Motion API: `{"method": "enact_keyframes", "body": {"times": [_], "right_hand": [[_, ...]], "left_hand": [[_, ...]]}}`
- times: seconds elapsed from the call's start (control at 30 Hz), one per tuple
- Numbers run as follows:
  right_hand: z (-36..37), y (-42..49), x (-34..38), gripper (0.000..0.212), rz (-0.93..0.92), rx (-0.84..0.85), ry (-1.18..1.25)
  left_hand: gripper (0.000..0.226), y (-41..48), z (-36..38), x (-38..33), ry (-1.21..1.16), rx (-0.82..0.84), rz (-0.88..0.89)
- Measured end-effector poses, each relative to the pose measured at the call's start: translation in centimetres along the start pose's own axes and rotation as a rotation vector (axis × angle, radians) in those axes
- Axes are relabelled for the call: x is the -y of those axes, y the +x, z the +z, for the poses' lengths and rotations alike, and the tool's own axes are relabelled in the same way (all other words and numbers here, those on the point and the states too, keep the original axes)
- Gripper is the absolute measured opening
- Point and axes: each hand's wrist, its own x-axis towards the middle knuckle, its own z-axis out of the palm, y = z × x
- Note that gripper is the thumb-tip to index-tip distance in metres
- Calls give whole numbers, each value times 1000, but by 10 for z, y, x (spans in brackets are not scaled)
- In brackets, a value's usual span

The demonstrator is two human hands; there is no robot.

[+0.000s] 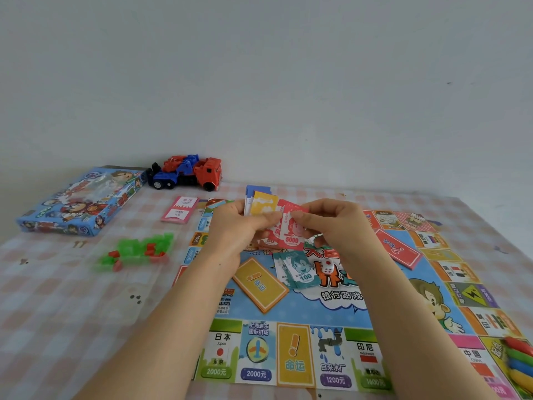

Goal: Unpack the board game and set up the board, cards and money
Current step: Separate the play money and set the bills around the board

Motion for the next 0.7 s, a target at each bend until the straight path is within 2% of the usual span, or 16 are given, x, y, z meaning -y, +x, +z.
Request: {"method": "enact_keyframes", "body": {"times": [0.37, 0.53, 0.7], "right_hand": [[0, 1, -1, 12, 9, -12, 6], [-3, 2, 0, 9, 18, -41, 1], [-4, 2, 0, 9, 16, -43, 24]], "left_hand": [[15, 0, 0, 1, -11, 46, -39], [5, -2, 2, -2, -152, 63, -107], [9, -2, 2, 1, 9, 9, -38]]}}
